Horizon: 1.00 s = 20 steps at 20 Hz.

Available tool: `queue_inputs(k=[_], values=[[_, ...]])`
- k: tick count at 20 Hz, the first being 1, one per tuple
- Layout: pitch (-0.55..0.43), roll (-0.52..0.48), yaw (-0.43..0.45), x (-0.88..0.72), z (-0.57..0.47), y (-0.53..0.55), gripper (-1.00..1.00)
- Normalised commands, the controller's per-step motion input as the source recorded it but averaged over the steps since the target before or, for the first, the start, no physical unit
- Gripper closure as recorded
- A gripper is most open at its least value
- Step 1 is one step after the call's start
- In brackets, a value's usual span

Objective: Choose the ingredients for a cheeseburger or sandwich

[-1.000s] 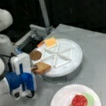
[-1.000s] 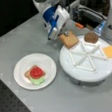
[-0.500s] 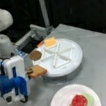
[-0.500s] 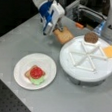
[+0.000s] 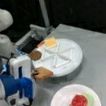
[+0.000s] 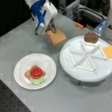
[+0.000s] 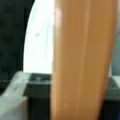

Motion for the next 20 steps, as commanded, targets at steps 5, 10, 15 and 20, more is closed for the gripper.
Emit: queue_inputs(k=[5,10,15,20], values=[[0.249,-0.189,0.439,0.68,-0.02,-0.47,1.0],[0.214,-0.151,0.288,0.47,0.0,-0.21,1.0],[0.117,-0.156,0.15,0.41,-0.06,0.0,1.0],[0.033,-0.123,0.011,0.53,-0.12,0.1,1.0]])
